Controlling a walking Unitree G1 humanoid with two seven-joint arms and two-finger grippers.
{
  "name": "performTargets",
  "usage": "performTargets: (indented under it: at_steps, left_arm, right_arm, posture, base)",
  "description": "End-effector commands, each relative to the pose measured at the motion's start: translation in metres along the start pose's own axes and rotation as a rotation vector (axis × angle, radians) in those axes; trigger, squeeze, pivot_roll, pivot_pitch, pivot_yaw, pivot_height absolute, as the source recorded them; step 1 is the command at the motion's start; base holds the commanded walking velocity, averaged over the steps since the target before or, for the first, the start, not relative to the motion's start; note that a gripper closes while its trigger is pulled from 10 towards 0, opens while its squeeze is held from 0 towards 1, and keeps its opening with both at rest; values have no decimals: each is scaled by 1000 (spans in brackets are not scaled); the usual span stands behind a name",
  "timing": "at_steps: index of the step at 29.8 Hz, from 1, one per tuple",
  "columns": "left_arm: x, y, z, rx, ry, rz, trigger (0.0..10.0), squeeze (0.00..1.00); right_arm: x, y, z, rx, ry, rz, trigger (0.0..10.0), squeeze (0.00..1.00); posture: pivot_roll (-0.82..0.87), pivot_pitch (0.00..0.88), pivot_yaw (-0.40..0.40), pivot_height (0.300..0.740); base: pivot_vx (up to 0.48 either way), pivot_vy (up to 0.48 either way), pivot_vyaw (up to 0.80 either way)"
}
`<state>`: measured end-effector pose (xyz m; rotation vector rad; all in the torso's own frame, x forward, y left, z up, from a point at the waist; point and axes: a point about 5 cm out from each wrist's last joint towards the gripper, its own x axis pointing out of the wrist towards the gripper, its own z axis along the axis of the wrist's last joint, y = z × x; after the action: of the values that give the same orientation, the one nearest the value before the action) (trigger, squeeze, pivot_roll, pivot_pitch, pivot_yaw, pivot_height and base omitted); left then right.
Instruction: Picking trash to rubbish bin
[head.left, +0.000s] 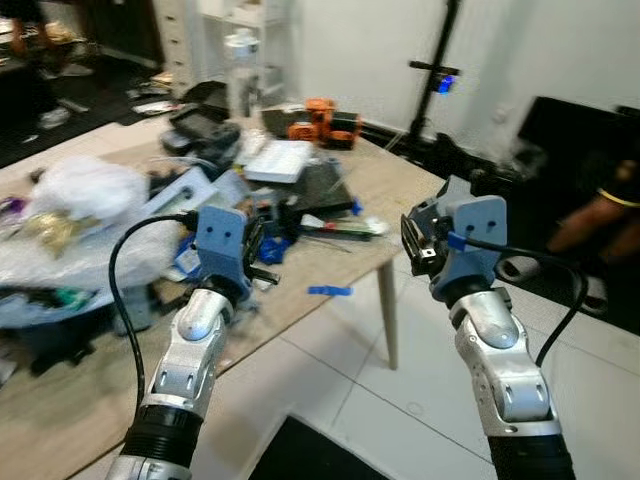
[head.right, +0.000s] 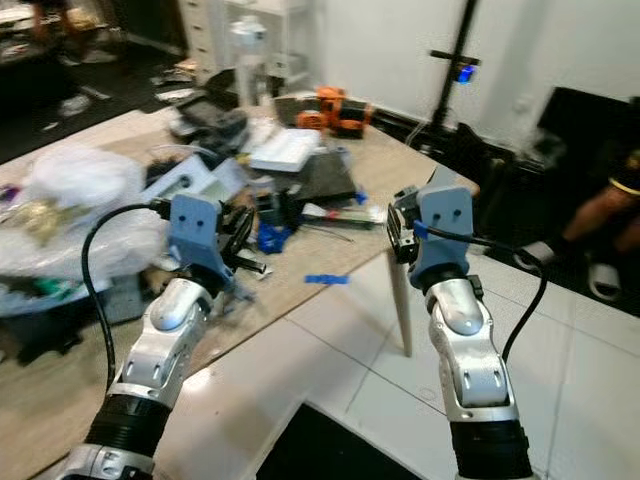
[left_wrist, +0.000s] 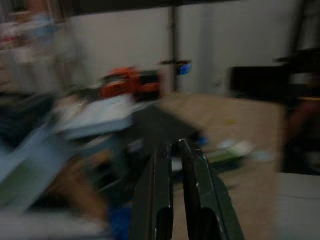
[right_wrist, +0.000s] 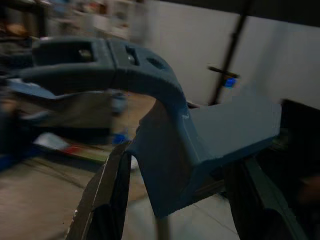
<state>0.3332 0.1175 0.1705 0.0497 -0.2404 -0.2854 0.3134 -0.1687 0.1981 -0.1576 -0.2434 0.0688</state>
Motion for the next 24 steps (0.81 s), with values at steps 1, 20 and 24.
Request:
performTargets:
  at_steps: [1,20,24]
  left_arm:
    - [-2,1,-4,-5,14,2,10000,0]
    - [-4,1,-6,-6,15,-7,10000,0]
    - [-4,-2,-11,6,47,-25,10000,0]
  right_arm:
    - [1,3,0,5,-13,17,10000,0]
    - [1,7,-5,19,-1,26,10000,0]
    - [1,9,-7,24,6,31,10000,0]
  posture:
    - [-88,30,-7,740]
    - [-90,19,-7,740]
    - [-90,19,-6,740]
  base:
    - [0,0,-800]
    - [0,0,-800]
    - [0,0,-800]
